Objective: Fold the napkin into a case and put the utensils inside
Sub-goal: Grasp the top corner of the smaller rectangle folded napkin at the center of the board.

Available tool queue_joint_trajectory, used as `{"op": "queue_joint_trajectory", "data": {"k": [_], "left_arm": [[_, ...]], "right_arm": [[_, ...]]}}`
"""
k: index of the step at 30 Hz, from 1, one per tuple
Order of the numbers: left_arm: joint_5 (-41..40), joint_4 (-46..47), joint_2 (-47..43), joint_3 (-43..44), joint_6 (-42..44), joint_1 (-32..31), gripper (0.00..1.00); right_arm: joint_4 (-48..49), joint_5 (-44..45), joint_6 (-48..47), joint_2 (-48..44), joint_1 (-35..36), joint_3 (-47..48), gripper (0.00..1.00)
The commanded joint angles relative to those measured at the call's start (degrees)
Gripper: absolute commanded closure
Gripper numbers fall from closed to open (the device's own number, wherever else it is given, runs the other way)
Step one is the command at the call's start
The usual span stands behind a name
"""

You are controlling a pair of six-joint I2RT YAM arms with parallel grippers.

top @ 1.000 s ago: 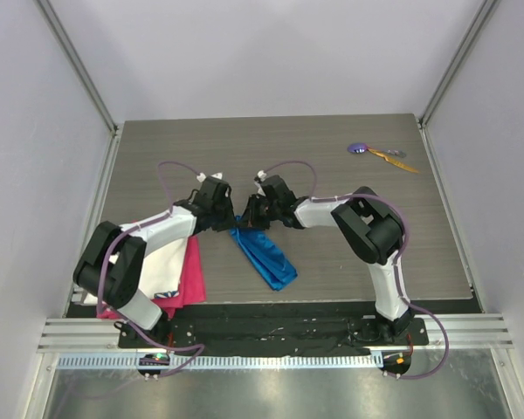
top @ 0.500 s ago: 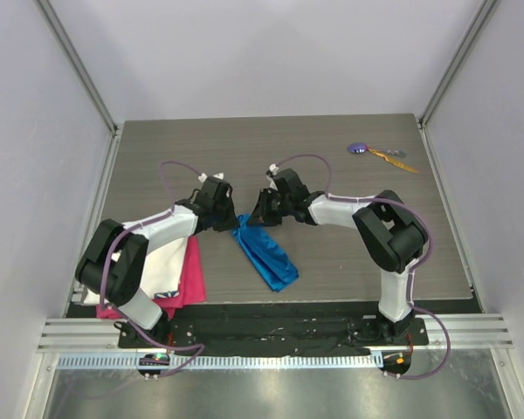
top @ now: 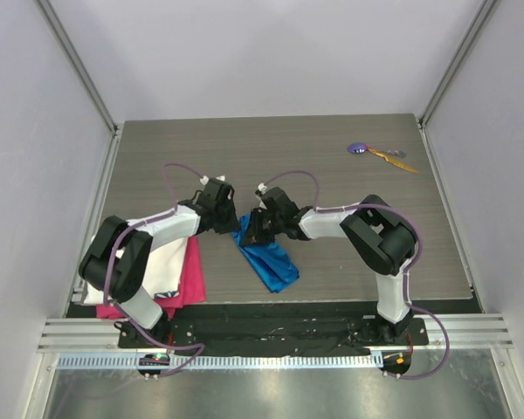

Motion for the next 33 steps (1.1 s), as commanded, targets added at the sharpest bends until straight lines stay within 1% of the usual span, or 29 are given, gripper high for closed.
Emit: {"op": "queue_joint_trajectory", "data": {"k": [1,4,6,12,15,18,23,31,33], "left_arm": [[-0.73,-0.46,2.21,0.59,-0.31,-0.3,1.0],[-0.82,-1.87,4.32,1.64,0.22,-0.3,1.0],[-0.64,-1.61,4.07,1.29,0.22,-0.3,1.0],[-1.26,-2.57,-0.15,0.94,0.84,-0.3,1.0],[-1.26,-3.28,-0.68,1.82,0.75,-0.3,1.0],[-0.9,-3.37,-0.68,2.34,0.22,-0.21,1.0],[-1.34,-3.1,-1.03,2.52,-1.01,-0.21,1.0],[-3.54,-2.14,-0.86,3.05,-3.38,-0.21,0.99],[-3.45,-1.78,-0.16,3.22,-3.99,-0.21,0.99]], "right_arm": [[2.6,2.71,0.87,-0.83,0.31,-1.8,0.87],[3.21,2.1,1.13,0.06,0.13,-2.41,0.87],[2.78,2.0,0.7,-1.17,0.04,-2.33,0.87],[-6.88,5.34,-4.05,-9.15,-1.09,-0.13,0.85],[-9.52,6.13,-5.8,-10.66,-2.67,0.4,0.84],[-11.28,5.88,-7.3,-9.79,-4.0,1.54,0.84],[-11.11,5.52,-7.57,-7.33,-4.35,2.07,0.84],[-7.51,4.64,-5.2,-4.52,-3.04,0.14,0.85],[-4.88,4.64,-3.97,-3.56,-1.9,-0.39,0.85]]}}
